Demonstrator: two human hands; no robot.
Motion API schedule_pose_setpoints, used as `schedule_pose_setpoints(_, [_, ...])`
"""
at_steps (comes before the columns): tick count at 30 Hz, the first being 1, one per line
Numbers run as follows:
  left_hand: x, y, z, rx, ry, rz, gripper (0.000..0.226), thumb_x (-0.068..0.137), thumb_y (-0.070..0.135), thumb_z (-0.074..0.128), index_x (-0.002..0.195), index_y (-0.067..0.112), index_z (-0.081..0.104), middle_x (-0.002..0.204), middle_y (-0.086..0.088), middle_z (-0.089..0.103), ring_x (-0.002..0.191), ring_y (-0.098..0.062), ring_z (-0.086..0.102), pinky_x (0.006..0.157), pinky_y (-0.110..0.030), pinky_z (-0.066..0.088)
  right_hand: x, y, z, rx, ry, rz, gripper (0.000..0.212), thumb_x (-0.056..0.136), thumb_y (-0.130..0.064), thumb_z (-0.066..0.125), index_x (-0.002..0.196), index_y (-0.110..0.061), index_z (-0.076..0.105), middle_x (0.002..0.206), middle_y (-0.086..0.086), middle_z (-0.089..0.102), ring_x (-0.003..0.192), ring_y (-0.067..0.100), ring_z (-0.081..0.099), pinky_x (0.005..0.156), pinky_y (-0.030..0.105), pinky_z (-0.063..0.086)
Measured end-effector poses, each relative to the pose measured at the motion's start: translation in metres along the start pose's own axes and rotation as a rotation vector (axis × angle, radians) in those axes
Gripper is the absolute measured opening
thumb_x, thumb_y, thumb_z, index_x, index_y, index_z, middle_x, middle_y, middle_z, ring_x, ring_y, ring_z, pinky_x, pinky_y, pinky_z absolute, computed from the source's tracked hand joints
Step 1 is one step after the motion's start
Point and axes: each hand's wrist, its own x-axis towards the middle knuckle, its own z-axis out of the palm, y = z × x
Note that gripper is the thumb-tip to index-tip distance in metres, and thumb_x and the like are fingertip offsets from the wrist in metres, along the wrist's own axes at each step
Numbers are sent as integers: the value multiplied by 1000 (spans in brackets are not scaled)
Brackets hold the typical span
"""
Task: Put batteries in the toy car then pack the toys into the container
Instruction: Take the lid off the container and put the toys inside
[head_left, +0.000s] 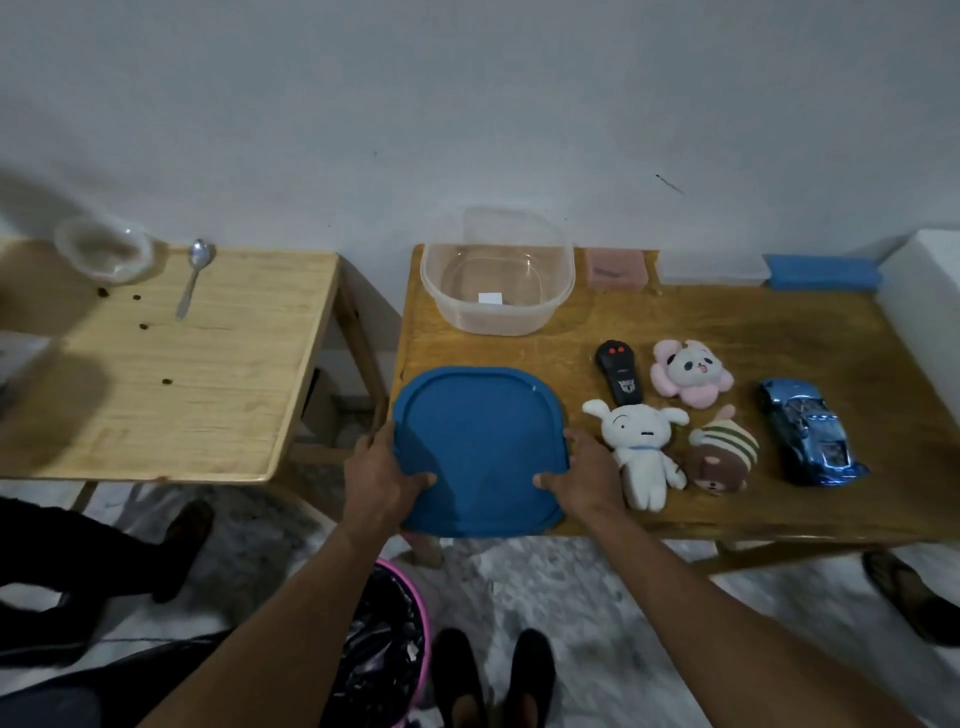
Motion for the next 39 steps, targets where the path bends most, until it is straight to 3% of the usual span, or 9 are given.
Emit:
schedule_pose_setpoints(5, [8, -7, 8, -14, -4, -8, 93, 74, 34, 83, 149, 17, 31, 141, -14, 41, 127, -36, 44, 107, -48, 42, 4, 1, 11, -59, 19, 5, 70, 70, -24, 82, 131, -17, 48, 125, 7, 57, 113, 26, 55, 88, 36, 50])
schedule_pose_setpoints(21, [11, -10, 12, -65, -29, -17, 88, 79, 30, 80, 149, 22, 27, 135, -14, 30, 124, -42, 42, 103, -54, 44, 1, -1, 20, -212, 36, -2, 72, 83, -26, 72, 143, -18, 33, 138, 13, 38, 128, 30, 39, 104, 40, 37])
schedule_pose_setpoints(30, [-1, -2, 6, 36, -11, 17, 83, 85, 33, 72, 148, 17, 21, 135, -19, 32, 126, -42, 38, 102, -53, 43, -1, -6, 11, -250, 14, -28, 57, 85, -28, 67, 133, -14, 40, 133, 14, 43, 121, 31, 44, 95, 40, 43])
schedule_pose_setpoints(35, [-6, 19, -6, 112, 33, 126, 62, 92, 37, 61, 143, 13, 34, 139, -20, 37, 126, -37, 43, 103, -48, 44, -4, -18, -12, -274, 59, -101, 41, 90, -27, 62, 124, -10, 45, 127, 13, 49, 113, 28, 50, 79, 31, 40])
schedule_pose_setpoints(39, [-5, 51, -10, 134, 69, 280, 53, 95, 36, 56, 140, 13, 40, 139, -13, 42, 125, -30, 46, 103, -42, 44, -2, -32, -38, -288, 110, -126, 34, 92, -22, 57, 123, -10, 50, 125, 13, 52, 114, 29, 51, 87, 36, 44])
